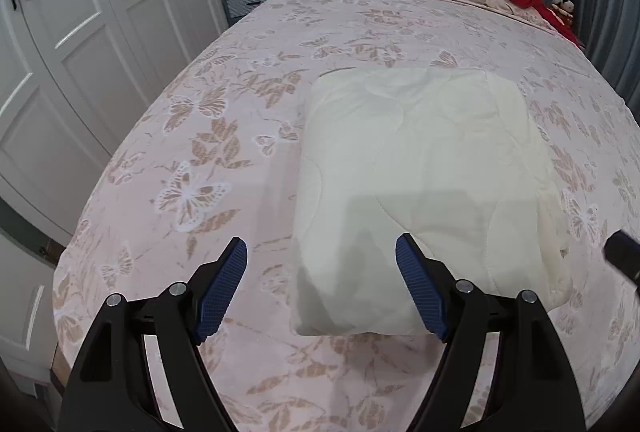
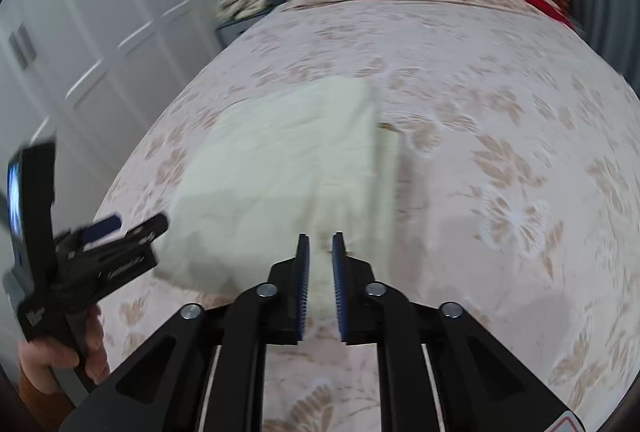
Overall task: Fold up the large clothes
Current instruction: 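Grasp the rolled end with the right tool while the left tool presses the bundle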
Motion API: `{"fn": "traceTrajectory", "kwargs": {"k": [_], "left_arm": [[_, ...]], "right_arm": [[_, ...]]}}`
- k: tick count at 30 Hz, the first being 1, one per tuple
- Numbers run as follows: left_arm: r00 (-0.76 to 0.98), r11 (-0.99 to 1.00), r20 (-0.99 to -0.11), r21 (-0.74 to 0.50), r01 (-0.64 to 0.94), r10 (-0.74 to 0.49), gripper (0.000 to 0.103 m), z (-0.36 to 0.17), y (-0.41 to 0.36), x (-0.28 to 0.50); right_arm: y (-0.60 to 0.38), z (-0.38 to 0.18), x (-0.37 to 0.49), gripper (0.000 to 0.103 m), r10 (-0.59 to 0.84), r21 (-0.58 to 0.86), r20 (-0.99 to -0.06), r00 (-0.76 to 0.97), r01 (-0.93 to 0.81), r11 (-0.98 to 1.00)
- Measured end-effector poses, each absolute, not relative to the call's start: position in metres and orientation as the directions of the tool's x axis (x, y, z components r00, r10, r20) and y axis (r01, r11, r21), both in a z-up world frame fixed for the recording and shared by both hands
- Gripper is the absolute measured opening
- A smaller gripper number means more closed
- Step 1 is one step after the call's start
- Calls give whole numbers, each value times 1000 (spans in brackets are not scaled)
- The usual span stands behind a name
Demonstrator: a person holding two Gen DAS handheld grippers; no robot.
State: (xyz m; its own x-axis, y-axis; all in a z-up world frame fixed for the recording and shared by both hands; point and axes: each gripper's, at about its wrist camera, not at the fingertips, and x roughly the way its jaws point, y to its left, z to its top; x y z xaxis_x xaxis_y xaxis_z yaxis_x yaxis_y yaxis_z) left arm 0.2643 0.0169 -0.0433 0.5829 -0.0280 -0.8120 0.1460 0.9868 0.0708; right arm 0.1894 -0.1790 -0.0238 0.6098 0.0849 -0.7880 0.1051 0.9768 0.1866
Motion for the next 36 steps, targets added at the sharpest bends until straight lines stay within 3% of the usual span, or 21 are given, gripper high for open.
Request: {"fn": "traceTrajectory", "kwargs": {"k": [4, 18, 27, 30, 34, 36], "left_arm": [[568, 986, -823, 109, 128, 18, 74, -47, 17, 271], [500, 983, -864, 132, 131, 49, 76, -90, 5, 292], [488, 983, -871, 128, 132, 47, 87, -113, 4, 297], [485, 993, -874, 31, 112, -28, 86, -103, 20, 296], [443, 994, -890, -82, 73, -106, 86, -97, 43, 290], [432, 995, -896, -84, 60, -102, 86, -100, 46, 285]], "right_arm": [[-165, -37, 206, 2, 19, 89, -829, 559, 99, 991], [-179, -107, 242, 0, -36, 38, -916, 400, 174, 984], [-195, -134, 246, 0, 2, 89, -924, 382, 209, 974], [-199, -112, 236, 0, 18, 137, -887, 462, 225, 965], [-210, -94, 231, 28, 0, 159, -862, 506, 272, 949], [-214, -104, 239, 28, 35, 189, -878, 478, 278, 942]]}}
